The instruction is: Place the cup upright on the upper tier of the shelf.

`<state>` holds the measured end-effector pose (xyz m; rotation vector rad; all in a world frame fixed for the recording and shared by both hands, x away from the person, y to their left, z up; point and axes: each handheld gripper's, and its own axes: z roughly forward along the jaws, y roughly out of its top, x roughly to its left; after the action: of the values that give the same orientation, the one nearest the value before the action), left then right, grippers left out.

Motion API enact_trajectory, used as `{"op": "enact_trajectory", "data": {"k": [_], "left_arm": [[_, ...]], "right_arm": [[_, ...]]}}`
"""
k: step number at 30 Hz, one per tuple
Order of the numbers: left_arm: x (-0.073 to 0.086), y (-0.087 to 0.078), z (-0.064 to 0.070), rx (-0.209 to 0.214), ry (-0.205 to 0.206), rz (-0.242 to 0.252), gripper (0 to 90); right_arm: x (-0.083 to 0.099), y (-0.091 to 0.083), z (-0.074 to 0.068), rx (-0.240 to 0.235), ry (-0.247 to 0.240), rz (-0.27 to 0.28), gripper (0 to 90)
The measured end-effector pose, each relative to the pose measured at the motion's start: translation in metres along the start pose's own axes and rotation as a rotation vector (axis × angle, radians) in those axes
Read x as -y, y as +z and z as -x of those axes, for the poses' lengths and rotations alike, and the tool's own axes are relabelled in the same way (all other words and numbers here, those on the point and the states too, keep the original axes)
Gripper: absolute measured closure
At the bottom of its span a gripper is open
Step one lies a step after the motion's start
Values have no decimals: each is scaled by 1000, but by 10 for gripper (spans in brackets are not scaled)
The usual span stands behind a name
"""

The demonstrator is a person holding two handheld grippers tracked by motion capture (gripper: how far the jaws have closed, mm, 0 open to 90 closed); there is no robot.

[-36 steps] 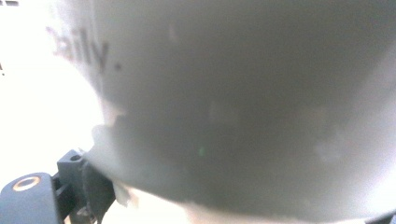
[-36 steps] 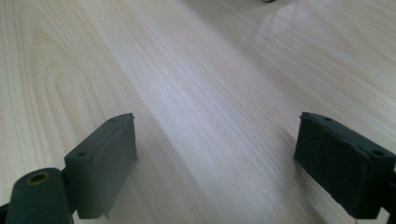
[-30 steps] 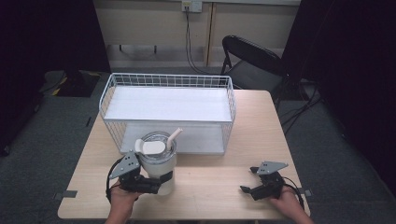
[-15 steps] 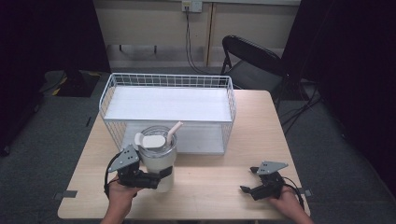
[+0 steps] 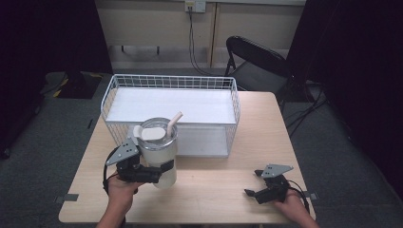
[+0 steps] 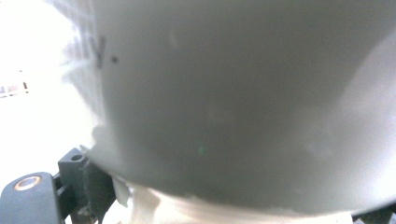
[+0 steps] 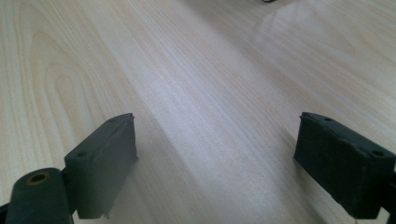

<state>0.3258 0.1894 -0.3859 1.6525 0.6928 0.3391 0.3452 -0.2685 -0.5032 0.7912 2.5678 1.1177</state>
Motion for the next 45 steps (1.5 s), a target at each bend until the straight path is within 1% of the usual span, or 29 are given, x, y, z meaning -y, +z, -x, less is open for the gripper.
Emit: {"op": "enact_trajectory", "data": {"k": [1, 3, 6, 7, 8, 9, 11, 14, 15, 17, 19, 20, 21, 22, 23, 24, 26, 27, 28, 29, 32, 34, 38, 40, 42, 45], "left_arm": [[-3, 0, -1, -11, 14, -2, 91], [-4, 0, -2, -7, 13, -1, 91], [-8, 1, -2, -12, 19, -3, 91], [-11, 1, -3, -13, 36, -11, 91], [-11, 1, -3, -13, 36, -11, 91], [-13, 2, -2, -7, 16, -3, 91], [-14, 2, -3, -8, 20, -6, 91], [-16, 4, -4, -14, 13, -4, 90], [-16, 4, -5, -11, 21, -7, 90], [-17, 5, -5, -7, -4, 7, 90], [-17, 5, -5, -7, -9, 5, 90], [-18, 6, -6, -10, 4, 6, 90], [-21, 7, -6, -24, 8, -5, 90], [-21, 7, -6, -24, 8, -5, 90], [-22, 7, -6, -22, 6, -3, 90], [-23, 7, -6, -17, -12, -7, 90], [-26, 7, -7, -10, -9, 3, 91], [-29, 7, -6, -21, 5, -1, 90], [-29, 7, -6, -21, 5, -1, 91], [-33, 7, -6, -19, 12, 0, 91], [-37, 8, -7, -15, 11, -5, 91], [-43, 7, -6, -15, 7, 4, 91], [-49, 7, -7, -22, 14, 1, 92], [-54, 8, -6, -24, 8, -1, 92], [-55, 7, -6, -31, 13, -2, 92], [-59, 7, -7, -33, 3, 3, 92]], "right_arm": [[0, 0, 0, 0, 1, 1, 122], [0, 0, 0, 0, 0, 0, 122], [0, 0, 0, 0, 0, 0, 122], [0, 0, 0, 0, 1, 1, 122], [0, 0, 0, 0, 1, 1, 122], [0, 0, 0, 0, 0, 0, 122], [0, 0, 0, 0, 1, 1, 122], [0, 0, 0, 0, 0, 0, 122], [0, 0, 0, 0, 0, 0, 122], [0, 0, 0, 0, 0, 0, 122], [0, 0, 0, -1, 1, 1, 122], [0, 0, 0, 0, 0, 0, 122], [0, 0, 0, 0, 0, 0, 122], [0, 0, 0, 0, 0, 0, 122], [0, 0, 0, 0, 0, 0, 122], [0, 0, 0, 0, 0, 0, 122], [0, 0, 0, 0, 0, 0, 122], [0, 0, 0, 0, 0, 0, 122], [0, 0, 0, 0, 0, 0, 122], [0, 0, 0, 0, 0, 0, 122], [0, 0, 0, 0, 0, 0, 122], [0, 0, 0, 0, 0, 0, 122], [0, 0, 0, 0, 0, 0, 122], [0, 0, 0, 0, 0, 0, 122], [0, 0, 0, 0, 0, 0, 122], [0, 0, 0, 0, 0, 0, 123]]}}
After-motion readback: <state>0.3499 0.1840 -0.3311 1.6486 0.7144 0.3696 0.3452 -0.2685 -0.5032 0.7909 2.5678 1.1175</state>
